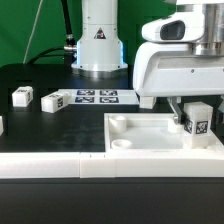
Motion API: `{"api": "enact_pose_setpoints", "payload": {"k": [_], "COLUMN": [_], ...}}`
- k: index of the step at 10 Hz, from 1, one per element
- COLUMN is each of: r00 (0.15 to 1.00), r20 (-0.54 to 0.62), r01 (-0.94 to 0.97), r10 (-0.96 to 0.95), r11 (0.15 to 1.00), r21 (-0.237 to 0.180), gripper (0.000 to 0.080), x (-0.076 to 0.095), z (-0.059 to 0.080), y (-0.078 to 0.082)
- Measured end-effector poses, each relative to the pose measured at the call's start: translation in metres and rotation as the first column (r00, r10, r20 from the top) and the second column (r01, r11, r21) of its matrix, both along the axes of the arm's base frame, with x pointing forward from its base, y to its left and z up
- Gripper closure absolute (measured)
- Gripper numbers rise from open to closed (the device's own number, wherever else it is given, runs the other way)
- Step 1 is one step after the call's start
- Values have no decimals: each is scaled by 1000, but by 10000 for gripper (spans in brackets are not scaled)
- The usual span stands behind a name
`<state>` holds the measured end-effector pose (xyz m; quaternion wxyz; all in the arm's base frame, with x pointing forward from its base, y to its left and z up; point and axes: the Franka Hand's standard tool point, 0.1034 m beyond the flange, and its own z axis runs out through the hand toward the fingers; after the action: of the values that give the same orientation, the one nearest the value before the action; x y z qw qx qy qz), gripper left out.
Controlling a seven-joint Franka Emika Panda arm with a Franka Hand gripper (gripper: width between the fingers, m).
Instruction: Assemble one leg
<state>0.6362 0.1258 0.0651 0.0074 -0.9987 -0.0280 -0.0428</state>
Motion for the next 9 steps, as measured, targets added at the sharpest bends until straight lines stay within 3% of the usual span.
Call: {"api": "enact_pose_setpoints", "payload": {"k": [1, 5, 7, 9], "r00": [1000, 998, 964, 849], "r20": [0, -1, -7, -28], "r01": [1, 60, 265, 529], "r10": [-1, -60, -265, -528], "r11": [1000, 998, 964, 847], "r21": [-1, 4, 24, 51], "gripper": [483, 509, 509, 509], "x": [0, 1, 1, 1], "z": [0, 0, 0, 0], "y": [-1, -3, -5, -4]}}
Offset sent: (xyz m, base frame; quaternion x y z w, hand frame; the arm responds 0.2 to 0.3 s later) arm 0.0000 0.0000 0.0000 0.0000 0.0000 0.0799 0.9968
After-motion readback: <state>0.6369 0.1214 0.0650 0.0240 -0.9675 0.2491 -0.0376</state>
